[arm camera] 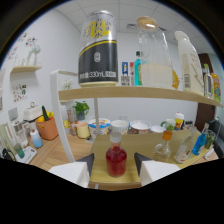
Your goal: Make me a cup of Vodka Sunrise.
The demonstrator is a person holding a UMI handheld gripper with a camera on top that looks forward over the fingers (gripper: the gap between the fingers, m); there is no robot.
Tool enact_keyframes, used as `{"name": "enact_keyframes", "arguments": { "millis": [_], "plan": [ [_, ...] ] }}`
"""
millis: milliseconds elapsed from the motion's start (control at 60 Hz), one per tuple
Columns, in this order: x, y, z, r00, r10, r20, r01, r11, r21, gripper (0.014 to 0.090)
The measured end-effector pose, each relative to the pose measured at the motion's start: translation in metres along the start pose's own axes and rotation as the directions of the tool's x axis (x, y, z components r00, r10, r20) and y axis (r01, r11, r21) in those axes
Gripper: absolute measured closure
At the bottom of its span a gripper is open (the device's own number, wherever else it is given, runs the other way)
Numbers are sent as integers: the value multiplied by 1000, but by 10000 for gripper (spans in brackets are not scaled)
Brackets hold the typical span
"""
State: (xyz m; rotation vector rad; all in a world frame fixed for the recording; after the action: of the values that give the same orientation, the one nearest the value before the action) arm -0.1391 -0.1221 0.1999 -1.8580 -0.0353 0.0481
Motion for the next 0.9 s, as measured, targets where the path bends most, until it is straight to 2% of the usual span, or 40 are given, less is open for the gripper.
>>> {"name": "enact_keyframes", "arguments": {
  "millis": [150, 217, 533, 750, 900],
  "plan": [
    [3, 13, 18, 1000, -1, -17, 1, 999, -36, 595],
    [7, 13, 19, 999, -3, -36, 2, 1000, -29, 684],
    [5, 12, 11, 1000, -25, -12, 25, 999, -27, 703],
    [9, -4, -32, 999, -48, 15, 48, 999, 19, 705],
    [36, 9, -63, 1000, -25, -16, 25, 1000, 10, 706]
  ]
}}
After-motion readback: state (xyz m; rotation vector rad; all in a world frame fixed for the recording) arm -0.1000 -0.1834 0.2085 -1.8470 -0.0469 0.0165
